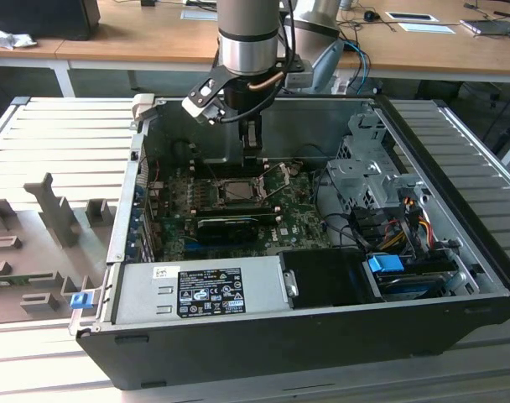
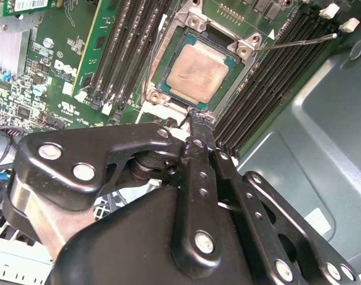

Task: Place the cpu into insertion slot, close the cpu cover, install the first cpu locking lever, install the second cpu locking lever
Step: 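Close the cpu cover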

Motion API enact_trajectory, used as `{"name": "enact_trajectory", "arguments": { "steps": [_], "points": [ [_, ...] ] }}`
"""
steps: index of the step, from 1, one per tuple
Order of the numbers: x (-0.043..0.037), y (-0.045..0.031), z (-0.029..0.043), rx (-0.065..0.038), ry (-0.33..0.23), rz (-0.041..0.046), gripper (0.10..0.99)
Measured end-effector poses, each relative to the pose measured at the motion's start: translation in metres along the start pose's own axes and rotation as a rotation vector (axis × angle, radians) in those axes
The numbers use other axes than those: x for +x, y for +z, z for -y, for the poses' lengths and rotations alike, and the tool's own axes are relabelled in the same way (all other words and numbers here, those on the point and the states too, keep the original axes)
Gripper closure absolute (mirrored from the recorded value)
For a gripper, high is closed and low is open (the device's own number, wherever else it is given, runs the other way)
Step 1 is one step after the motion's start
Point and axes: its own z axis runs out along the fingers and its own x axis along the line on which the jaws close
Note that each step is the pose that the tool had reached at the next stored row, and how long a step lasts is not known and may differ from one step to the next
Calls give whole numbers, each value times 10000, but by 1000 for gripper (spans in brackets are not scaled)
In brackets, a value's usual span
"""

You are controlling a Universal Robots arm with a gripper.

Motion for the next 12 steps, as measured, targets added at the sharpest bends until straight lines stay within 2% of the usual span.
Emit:
{"name": "enact_trajectory", "arguments": {
  "steps": [5, 12],
  "points": [
    [3, 1, -11, 0, -2, -1, 980],
    [11, 13, -185, 10, -2, 0, 980]
  ]
}}
